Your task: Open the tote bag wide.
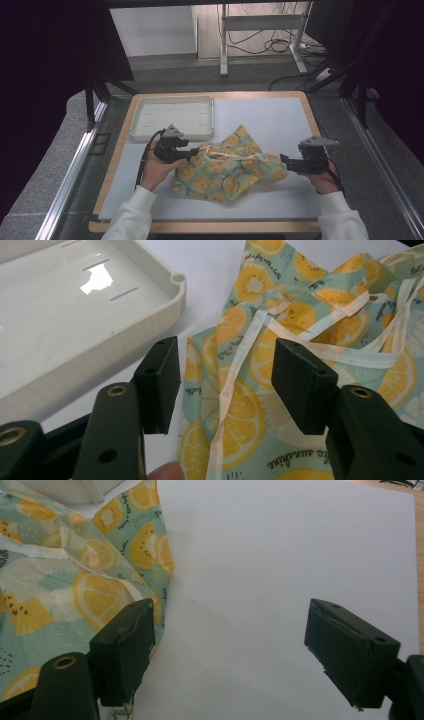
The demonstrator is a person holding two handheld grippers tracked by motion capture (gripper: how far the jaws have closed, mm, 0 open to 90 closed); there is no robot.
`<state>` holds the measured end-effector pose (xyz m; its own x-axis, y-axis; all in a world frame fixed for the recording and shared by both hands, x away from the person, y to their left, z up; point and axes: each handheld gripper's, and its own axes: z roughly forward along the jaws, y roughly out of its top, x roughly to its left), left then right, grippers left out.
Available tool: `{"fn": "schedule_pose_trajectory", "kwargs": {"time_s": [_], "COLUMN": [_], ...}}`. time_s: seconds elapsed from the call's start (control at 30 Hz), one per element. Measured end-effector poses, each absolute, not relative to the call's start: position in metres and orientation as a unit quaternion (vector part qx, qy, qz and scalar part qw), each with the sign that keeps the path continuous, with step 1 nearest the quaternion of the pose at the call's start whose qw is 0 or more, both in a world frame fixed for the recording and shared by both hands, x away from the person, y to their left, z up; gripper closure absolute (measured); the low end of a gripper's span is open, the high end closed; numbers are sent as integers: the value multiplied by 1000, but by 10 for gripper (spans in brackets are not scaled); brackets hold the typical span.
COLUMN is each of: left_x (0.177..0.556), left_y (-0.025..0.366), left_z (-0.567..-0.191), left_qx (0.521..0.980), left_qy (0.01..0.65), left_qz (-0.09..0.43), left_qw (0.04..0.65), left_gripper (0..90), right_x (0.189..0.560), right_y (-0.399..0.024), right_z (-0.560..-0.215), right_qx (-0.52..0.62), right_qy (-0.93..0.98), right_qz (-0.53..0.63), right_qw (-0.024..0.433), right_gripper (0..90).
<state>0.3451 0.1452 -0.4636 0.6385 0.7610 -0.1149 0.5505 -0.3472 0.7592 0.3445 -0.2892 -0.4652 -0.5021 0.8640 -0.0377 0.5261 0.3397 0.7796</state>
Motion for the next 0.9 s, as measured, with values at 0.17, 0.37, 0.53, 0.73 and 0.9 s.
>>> {"fn": "schedule_pose_trajectory", "kwargs": {"time_s": [0.17, 0.37, 0.53, 0.73, 0.9], "left_x": [347, 350, 353, 354, 354], "left_y": [145, 143, 139, 136, 136], "left_z": [-470, -480, -491, -497, -498], "left_qx": [814, 817, 824, 829, 829], "left_qy": [409, 414, 414, 408, 408], "left_qz": [131, 125, 111, 103, 91], "left_qw": [392, 381, 371, 367, 371], "left_gripper": [438, 438, 571, 732, 867], "right_x": [345, 345, 345, 346, 346], "right_y": [-290, -289, -289, -289, -289], "right_z": [-466, -466, -467, -467, -467], "right_qx": [444, 444, 446, 447, 448], "right_qy": [786, 786, 786, 786, 785], "right_qz": [364, 361, 358, 357, 357], "right_qw": [230, 232, 233, 234, 235], "right_gripper": [203, 201, 200, 199, 199]}}
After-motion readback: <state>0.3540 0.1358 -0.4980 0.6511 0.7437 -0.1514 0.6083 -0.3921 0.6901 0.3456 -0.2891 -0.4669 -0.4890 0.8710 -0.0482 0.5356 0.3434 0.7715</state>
